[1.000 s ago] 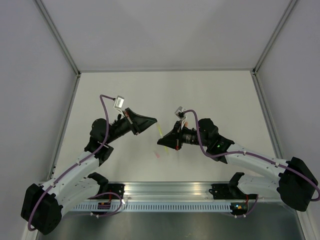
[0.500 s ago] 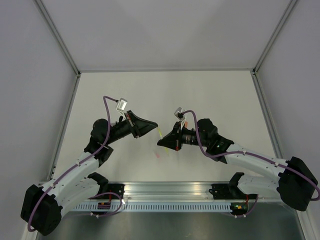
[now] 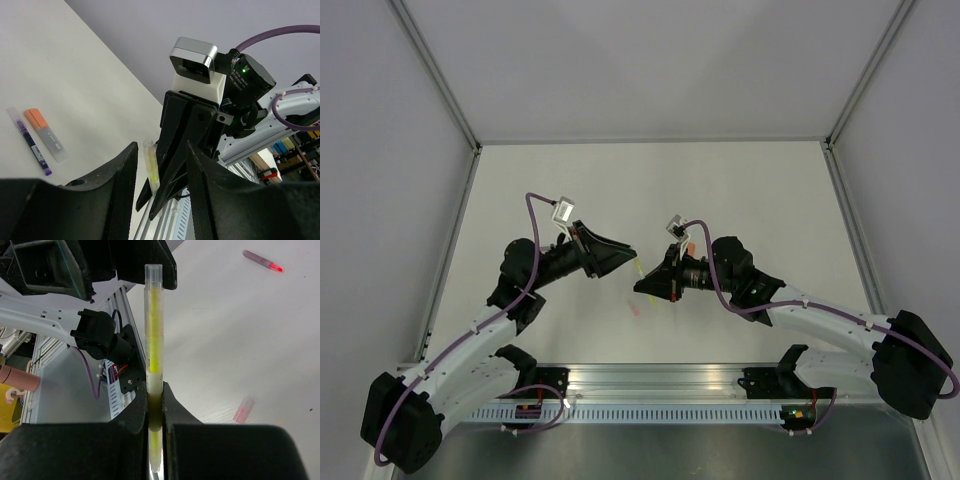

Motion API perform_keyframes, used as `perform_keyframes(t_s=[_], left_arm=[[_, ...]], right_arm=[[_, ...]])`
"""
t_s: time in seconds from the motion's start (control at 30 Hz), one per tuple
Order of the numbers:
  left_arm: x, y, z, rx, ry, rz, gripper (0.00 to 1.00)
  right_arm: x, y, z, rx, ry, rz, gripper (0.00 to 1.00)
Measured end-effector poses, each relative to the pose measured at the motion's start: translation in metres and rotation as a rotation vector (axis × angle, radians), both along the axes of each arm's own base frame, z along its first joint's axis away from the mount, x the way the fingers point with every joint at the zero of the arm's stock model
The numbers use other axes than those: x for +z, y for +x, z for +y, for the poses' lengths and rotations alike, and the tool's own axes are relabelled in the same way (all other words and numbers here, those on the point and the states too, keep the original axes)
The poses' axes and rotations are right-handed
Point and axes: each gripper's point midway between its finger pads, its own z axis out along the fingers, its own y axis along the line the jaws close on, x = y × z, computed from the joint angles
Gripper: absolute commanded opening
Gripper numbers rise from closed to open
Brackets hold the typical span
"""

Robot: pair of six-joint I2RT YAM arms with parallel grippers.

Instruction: Insert the pens into the pen caps

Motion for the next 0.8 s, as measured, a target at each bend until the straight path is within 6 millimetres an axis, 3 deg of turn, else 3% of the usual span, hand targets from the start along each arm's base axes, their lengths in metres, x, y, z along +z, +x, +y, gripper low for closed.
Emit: perform_keyframes(t_s=[0.13,0.4,0.6,0.63,0.8], left_arm=[[-0.004,0.002,-0.001,0.001,0.008,0.01,0.48],[-0.005,0.004,-0.001,0.004,-0.001,-0.003,0.34],[-0.012,0.007,-0.003,0.003,-0.005,0.0,0.11],[-0.014,0.007,-0.004,0.002,-0.007,0.002,0.03],[-0.023,0.008,-0.006,-0.003,-0.018,0.007,0.02]], right_arm=[[0.0,0.0,0.0,0.0,0.0,0.0,0.0],[0.0,0.0,0.0,0.001,-0.001,0.001,0.0],[-0.002,0.0,0.001,0.005,-0.004,0.005,0.0],[-0.003,0.0,0.001,0.006,-0.009,0.009,0.0],[-0.012,0.002,0.001,0.001,-0.035,0.025,0.0]])
